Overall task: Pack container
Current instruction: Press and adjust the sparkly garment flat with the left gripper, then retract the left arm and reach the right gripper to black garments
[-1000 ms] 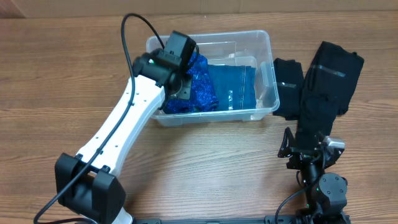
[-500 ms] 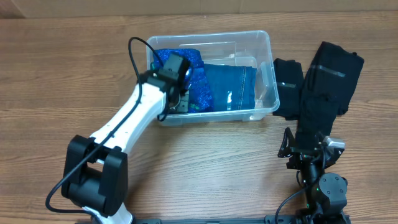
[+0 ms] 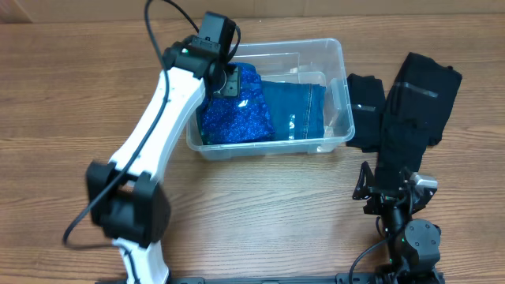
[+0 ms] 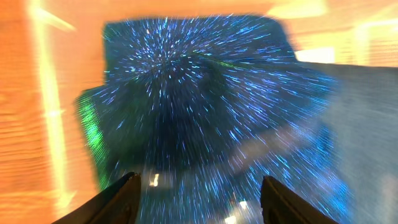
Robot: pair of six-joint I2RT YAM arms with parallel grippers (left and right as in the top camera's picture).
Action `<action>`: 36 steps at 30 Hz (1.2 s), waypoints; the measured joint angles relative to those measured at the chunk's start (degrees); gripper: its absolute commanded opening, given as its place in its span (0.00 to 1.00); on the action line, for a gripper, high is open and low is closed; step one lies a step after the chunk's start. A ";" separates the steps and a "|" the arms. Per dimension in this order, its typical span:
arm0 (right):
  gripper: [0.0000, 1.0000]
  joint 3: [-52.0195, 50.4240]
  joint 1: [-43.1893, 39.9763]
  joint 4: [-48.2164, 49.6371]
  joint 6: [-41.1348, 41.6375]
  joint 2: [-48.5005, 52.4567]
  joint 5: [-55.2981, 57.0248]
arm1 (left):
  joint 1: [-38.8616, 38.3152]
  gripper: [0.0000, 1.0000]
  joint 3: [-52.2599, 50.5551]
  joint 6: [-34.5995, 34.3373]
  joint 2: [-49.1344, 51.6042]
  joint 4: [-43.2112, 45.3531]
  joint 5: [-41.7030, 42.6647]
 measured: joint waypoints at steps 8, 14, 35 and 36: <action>1.00 0.00 0.00 0.02 -0.02 0.00 -0.02 | 2.12 0.54 1.92 -0.39 10.99 5.05 9.51; 1.00 -0.02 0.00 0.94 -0.02 0.00 -5.01 | 2.10 0.66 5.92 -0.66 10.73 -2.14 10.58; 1.00 50.80 -2.01 -31.19 4.28 48.54 -6.62 | 11.85 1.00 14.73 -2.95 -32.96 -39.58 -7.45; 1.00 52.46 -2.95 -32.04 4.24 51.63 -7.26 | 12.22 1.00 14.73 -2.69 -33.48 -39.63 -8.00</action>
